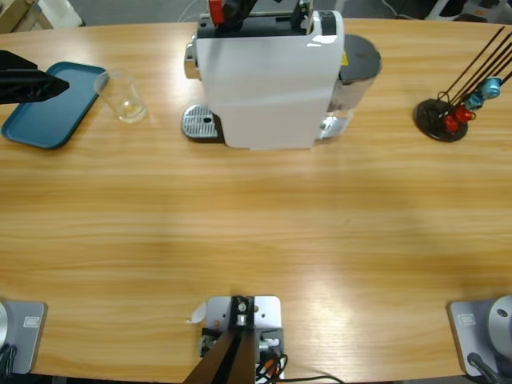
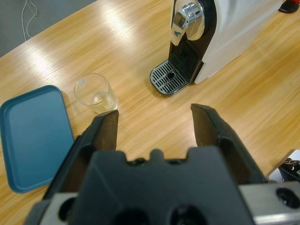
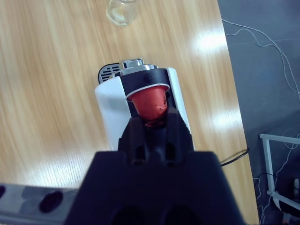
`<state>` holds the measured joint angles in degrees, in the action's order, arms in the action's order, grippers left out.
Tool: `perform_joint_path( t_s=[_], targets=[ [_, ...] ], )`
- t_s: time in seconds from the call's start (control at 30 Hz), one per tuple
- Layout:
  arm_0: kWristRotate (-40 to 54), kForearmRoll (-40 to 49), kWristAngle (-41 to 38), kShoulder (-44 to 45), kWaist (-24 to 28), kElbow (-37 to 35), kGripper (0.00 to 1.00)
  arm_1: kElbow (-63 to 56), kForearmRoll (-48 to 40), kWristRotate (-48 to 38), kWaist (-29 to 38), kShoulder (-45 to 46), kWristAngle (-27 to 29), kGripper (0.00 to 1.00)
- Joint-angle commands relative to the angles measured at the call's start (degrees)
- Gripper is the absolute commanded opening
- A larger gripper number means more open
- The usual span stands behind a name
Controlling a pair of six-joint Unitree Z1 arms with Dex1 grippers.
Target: Pour coffee
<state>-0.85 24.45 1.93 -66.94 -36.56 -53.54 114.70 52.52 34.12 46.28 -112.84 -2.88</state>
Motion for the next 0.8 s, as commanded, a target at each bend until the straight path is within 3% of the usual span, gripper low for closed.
perform_joint_path(
  t_s=[0.03,0.6,0.7,0.77,0.8],
  targets=[
    [0.76,-0.63,-0.49,-0.91,-0.51,2.12,0.660,0.62,0.04,0.33,-0.93,-3.30,-1.33,0.000],
    [0.76,-0.54,-0.43,-0.54,-0.53,2.21,0.660,0.40,0.04,-0.02,-1.19,-3.39,-1.51,0.000],
    [0.85,-0.56,-0.43,-0.54,-0.51,2.21,0.660,0.62,0.30,-0.32,-1.19,-3.53,-1.51,0.110],
    [0.85,-0.56,-0.43,-0.54,-0.51,2.21,0.660,0.62,0.48,-0.67,-1.28,-3.65,-1.53,0.334],
    [0.85,-0.54,-0.43,-0.49,-0.53,2.21,0.660,0.62,0.62,-0.72,-1.28,-3.71,-1.58,0.344]
  ],
)
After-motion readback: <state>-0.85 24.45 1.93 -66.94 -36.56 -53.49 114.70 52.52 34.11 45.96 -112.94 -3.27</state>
